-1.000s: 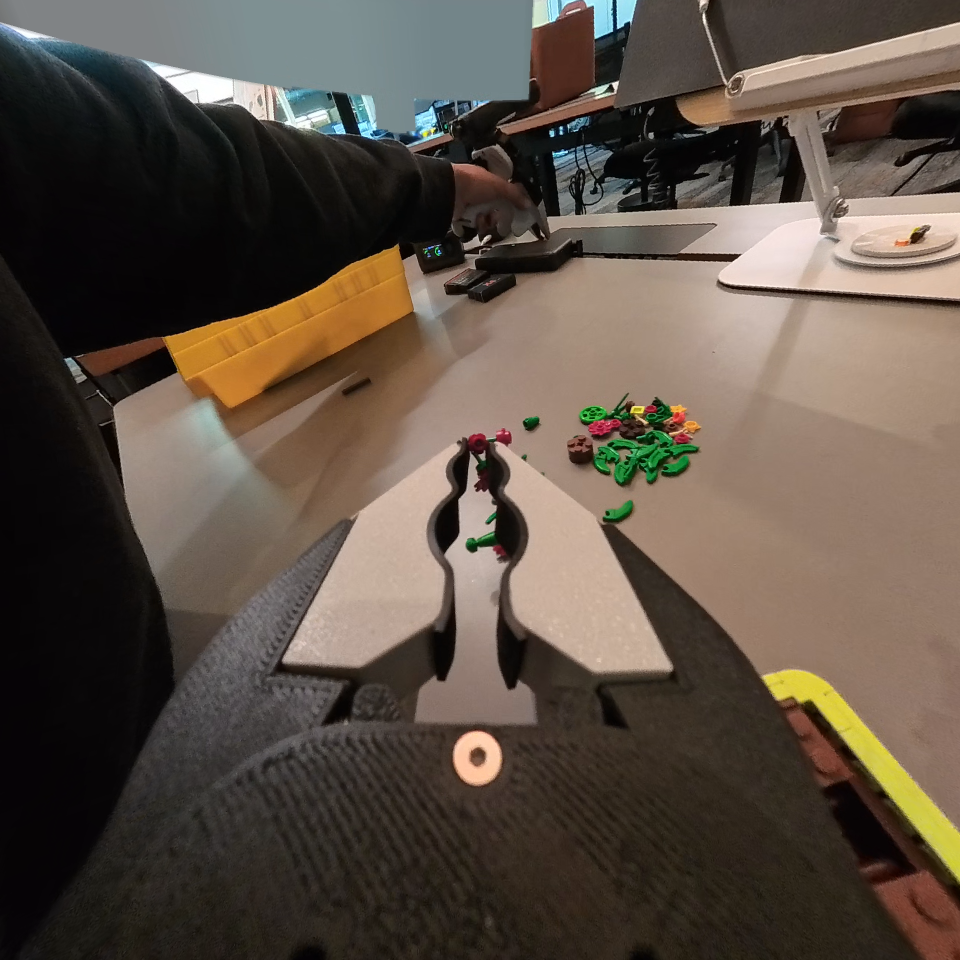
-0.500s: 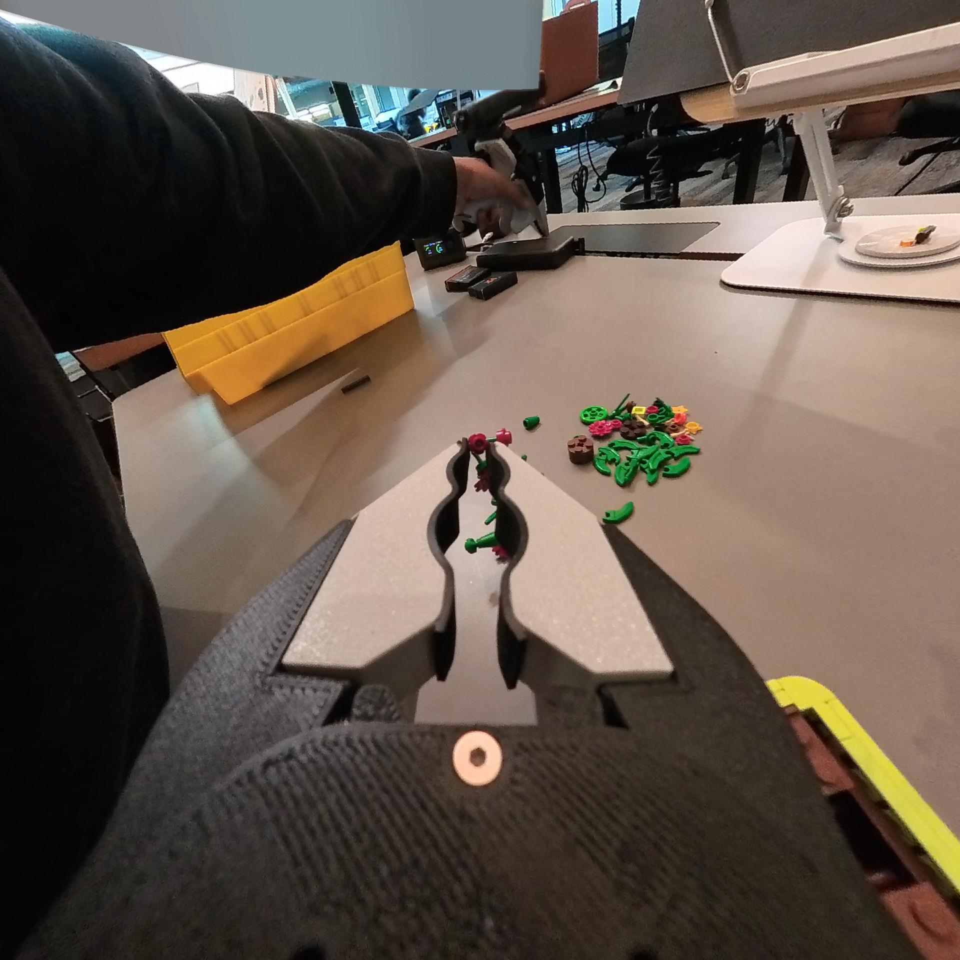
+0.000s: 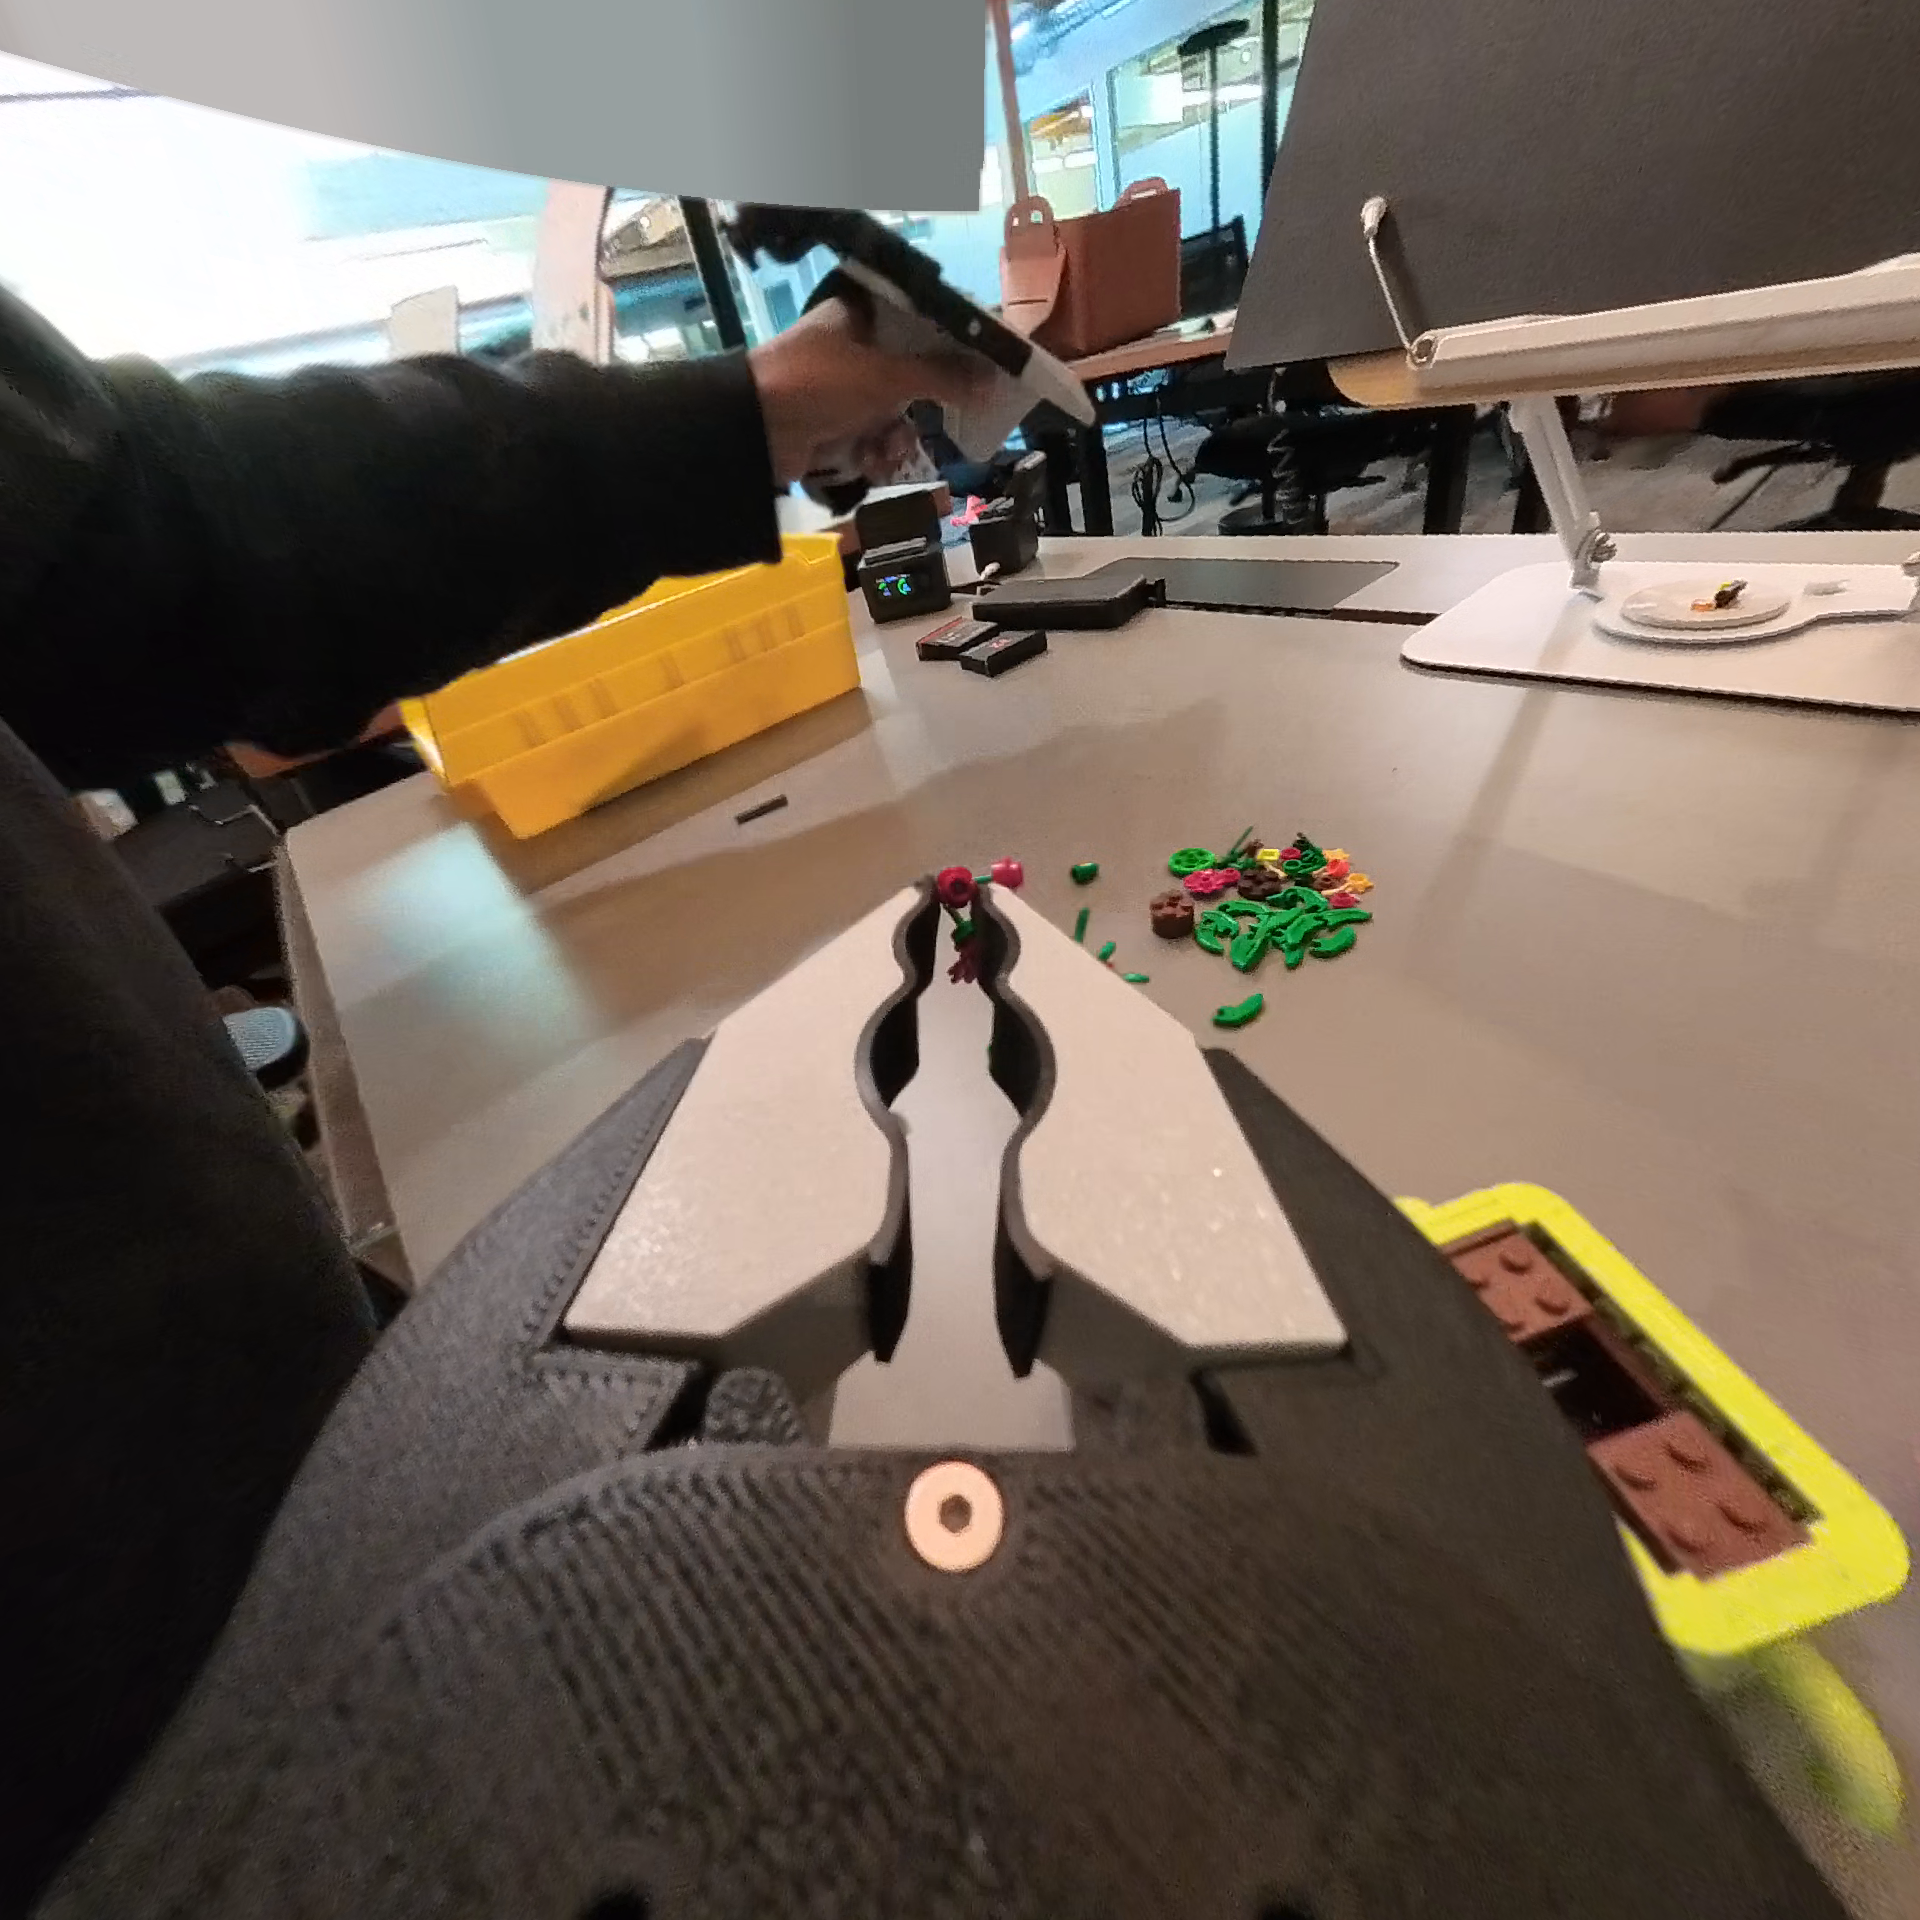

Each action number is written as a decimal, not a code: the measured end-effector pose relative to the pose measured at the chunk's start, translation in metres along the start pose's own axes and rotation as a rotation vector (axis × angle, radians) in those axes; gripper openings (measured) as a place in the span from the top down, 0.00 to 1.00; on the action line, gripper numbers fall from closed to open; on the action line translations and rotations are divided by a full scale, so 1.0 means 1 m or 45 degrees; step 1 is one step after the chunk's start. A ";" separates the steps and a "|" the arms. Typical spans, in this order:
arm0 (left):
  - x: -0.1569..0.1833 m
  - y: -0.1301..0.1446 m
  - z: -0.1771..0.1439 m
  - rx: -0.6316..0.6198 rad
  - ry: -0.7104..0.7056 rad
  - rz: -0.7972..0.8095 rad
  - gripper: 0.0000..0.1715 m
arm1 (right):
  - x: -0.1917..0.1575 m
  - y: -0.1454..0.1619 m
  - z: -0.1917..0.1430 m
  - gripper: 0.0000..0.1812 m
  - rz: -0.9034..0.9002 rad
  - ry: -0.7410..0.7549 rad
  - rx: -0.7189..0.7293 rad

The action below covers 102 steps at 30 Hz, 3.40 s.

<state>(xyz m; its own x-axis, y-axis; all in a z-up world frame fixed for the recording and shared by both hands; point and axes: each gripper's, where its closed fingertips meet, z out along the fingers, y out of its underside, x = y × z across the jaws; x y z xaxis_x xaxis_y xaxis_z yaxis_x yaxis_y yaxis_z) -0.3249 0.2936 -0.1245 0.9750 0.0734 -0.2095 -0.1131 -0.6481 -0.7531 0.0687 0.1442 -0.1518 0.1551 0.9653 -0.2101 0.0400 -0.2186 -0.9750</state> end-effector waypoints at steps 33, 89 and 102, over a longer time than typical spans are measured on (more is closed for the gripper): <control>0.318 0.078 -0.115 0.483 0.907 -0.152 0.91 | -0.011 0.011 -0.010 0.98 0.063 -0.096 0.019; 0.381 0.102 -0.207 0.952 0.969 0.215 1.00 | -0.034 -0.002 -0.013 0.92 0.675 -0.656 0.151; 0.386 0.103 -0.211 0.966 0.995 0.234 1.00 | -0.046 0.005 -0.009 0.98 0.637 -0.688 0.066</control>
<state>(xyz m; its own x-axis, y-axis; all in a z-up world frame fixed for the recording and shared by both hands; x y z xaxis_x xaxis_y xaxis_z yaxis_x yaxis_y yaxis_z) 0.0804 0.0948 -0.1514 0.7534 -0.6488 -0.1068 -0.0955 0.0528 -0.9940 0.0710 0.0972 -0.1463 -0.3656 0.6906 -0.6240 0.0428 -0.6573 -0.7524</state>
